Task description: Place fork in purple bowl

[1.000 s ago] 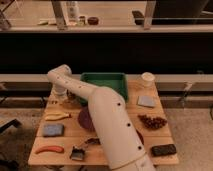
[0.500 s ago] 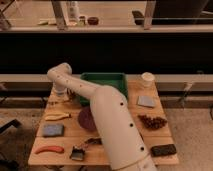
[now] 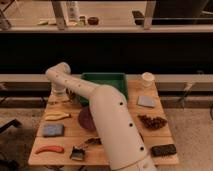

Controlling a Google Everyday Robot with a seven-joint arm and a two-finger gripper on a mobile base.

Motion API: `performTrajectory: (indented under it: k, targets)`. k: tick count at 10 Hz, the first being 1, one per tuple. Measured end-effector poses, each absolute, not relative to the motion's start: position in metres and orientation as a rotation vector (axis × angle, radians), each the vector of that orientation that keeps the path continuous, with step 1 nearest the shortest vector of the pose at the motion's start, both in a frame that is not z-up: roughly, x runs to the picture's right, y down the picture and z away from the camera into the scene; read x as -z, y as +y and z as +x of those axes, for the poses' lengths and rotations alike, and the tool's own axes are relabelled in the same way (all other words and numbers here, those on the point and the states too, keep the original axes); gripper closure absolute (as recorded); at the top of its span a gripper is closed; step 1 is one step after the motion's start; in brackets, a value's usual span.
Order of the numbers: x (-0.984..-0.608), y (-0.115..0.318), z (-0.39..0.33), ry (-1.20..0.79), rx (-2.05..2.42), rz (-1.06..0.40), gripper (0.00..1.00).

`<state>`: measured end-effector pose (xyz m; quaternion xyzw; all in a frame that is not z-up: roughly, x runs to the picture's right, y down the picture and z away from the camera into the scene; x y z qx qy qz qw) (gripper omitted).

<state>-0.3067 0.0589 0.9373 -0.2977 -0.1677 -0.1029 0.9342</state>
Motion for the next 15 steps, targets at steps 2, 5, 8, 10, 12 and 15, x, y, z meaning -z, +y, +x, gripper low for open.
performTrajectory:
  k: [2, 5, 8, 10, 12, 15]
  targets:
    - [-0.939, 0.059, -0.310, -0.342, 0.223, -0.611, 0.55]
    - [-0.940, 0.060, -0.312, -0.334, 0.235, -0.623, 0.25]
    - [-0.941, 0.061, -0.313, -0.329, 0.240, -0.623, 0.20]
    - [-0.944, 0.061, -0.312, -0.321, 0.240, -0.627, 0.20]
    - [-0.947, 0.062, -0.311, -0.314, 0.238, -0.629, 0.20]
    - [-0.951, 0.062, -0.308, -0.302, 0.229, -0.632, 0.20]
